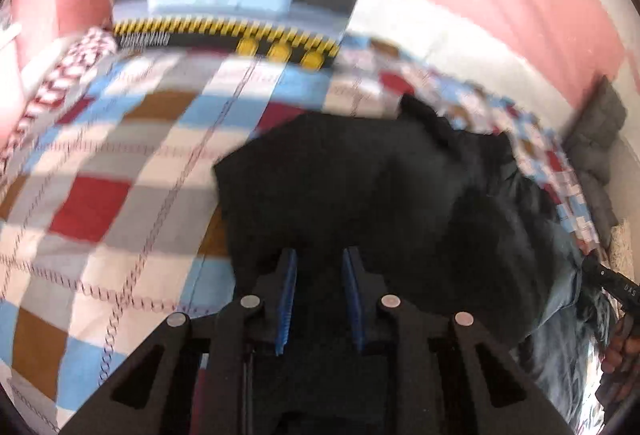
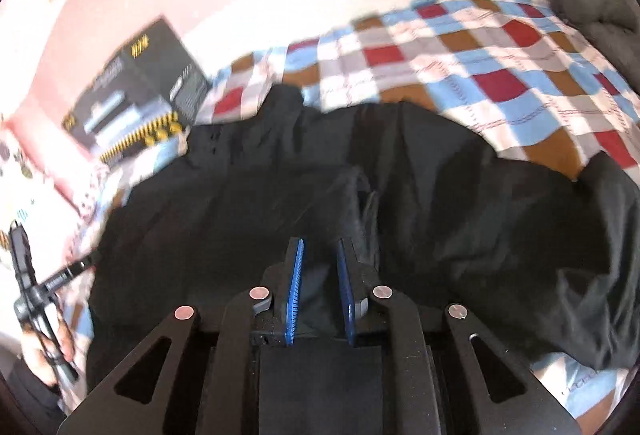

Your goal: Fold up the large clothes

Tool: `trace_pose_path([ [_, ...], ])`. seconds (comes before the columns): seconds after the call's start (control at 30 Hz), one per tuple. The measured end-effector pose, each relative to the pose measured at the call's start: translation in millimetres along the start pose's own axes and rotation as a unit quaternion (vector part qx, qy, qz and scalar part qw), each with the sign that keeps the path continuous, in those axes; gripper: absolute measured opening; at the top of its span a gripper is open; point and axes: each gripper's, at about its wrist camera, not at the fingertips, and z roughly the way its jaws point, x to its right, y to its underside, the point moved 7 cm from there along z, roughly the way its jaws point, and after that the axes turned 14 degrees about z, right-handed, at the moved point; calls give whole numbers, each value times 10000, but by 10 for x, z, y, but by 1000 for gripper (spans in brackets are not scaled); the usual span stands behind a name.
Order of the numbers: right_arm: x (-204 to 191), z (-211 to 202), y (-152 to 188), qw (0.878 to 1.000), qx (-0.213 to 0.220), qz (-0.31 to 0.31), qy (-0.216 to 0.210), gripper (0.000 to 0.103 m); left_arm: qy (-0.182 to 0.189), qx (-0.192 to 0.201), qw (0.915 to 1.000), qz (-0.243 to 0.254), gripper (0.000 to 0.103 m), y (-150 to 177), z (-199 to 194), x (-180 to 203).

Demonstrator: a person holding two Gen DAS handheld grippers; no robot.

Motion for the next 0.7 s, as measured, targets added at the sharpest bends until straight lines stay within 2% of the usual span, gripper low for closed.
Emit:
trace_pose_path([
  [0.03, 37, 138, 40, 9997, -144, -63, 167, 18, -14, -152, 9999, -9, 27, 70, 92, -27],
  [0.1, 182, 395, 162, 9967, -520, -121, 604, 18, -106, -204, 9997, 122, 27, 107, 152, -22],
  [0.2, 303, 352, 202, 9963, -543, -119, 663, 18, -246, -241, 9991, 232, 27, 109, 57, 45],
  [0.3, 312, 78, 242, 9968, -421, -116, 675, 18, -287, -235, 9990, 252, 27, 150, -169, 128],
  [0.47, 236, -560, 460, 9983, -131, -214, 522, 19, -162, 5, 9994, 306, 27, 321, -749, 395],
  [0.7, 208, -1419, 1028, 9990, 37, -153, 420, 35, -179, 210, 9976, 634, 34, 721, -1611, 948],
])
